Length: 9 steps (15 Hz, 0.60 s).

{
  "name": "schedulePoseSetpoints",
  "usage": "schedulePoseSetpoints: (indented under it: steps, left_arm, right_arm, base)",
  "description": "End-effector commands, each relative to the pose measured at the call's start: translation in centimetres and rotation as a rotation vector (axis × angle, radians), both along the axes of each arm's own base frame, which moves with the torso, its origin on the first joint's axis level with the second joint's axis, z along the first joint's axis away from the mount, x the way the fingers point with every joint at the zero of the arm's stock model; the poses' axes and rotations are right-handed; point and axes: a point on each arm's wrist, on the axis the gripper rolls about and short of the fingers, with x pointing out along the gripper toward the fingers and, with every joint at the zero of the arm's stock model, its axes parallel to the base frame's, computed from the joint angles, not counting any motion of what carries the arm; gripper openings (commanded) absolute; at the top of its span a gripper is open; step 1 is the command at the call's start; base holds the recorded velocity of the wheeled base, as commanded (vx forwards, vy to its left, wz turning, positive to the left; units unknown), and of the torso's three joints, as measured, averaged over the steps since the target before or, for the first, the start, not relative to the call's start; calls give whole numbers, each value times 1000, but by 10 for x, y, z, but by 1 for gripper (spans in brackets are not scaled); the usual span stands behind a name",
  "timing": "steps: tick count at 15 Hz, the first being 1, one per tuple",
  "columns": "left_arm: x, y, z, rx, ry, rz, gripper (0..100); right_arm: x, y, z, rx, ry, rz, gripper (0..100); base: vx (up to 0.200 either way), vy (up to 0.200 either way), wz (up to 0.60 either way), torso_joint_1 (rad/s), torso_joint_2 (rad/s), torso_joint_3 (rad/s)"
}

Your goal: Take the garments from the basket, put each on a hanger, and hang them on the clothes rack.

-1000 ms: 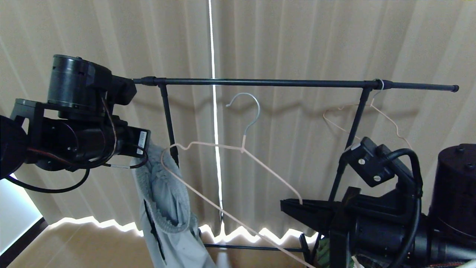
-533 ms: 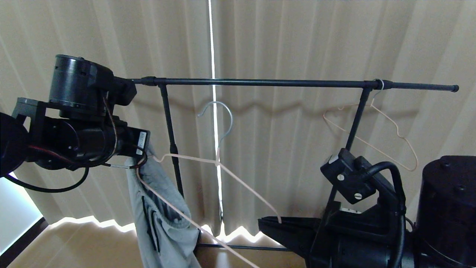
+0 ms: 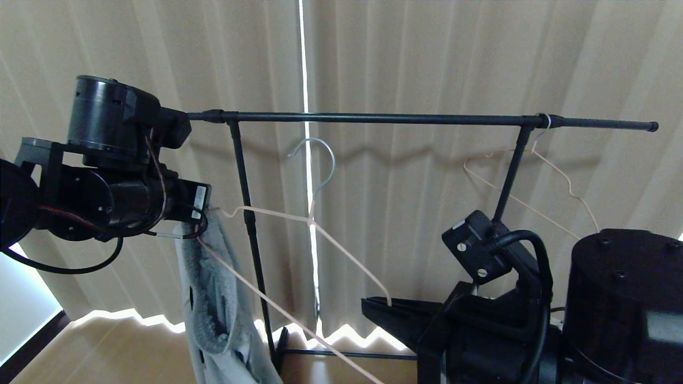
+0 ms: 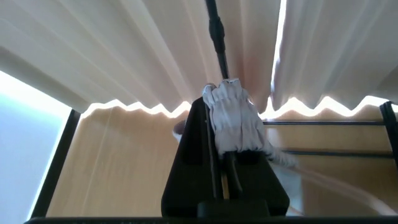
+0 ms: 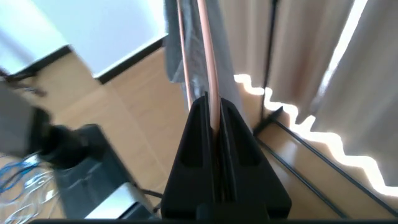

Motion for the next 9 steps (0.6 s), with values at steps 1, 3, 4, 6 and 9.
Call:
schedulePoseSetpoints:
  steps: [1,3,4,6,9]
  left_arm:
    - [-2,1,0,6,4,0,0]
    - [-3,1,-3,30,23,22,0]
    - [-4,1,-3,36,26,28,0]
    - [-4,0,-4,37,27,25,0]
    - [-4,0,-3,28,21,27,0]
  right_arm:
    - [3,4,-4,-10,14,-8,0]
    - [7,9,-2,10,22,-30,0]
    - [9,11,-1,14,23,-42,0]
    - [12,15,0,27,24,-46,0]
    - [19,27,-6,76,-9,-44,0]
  base:
    - [0,0,0,0,0,0]
    - [0,0,0,0,0,0]
    - [0,0,0,0,0,0]
    - [0,0,0,0,0,0]
    - [0,0,0,0,0,0]
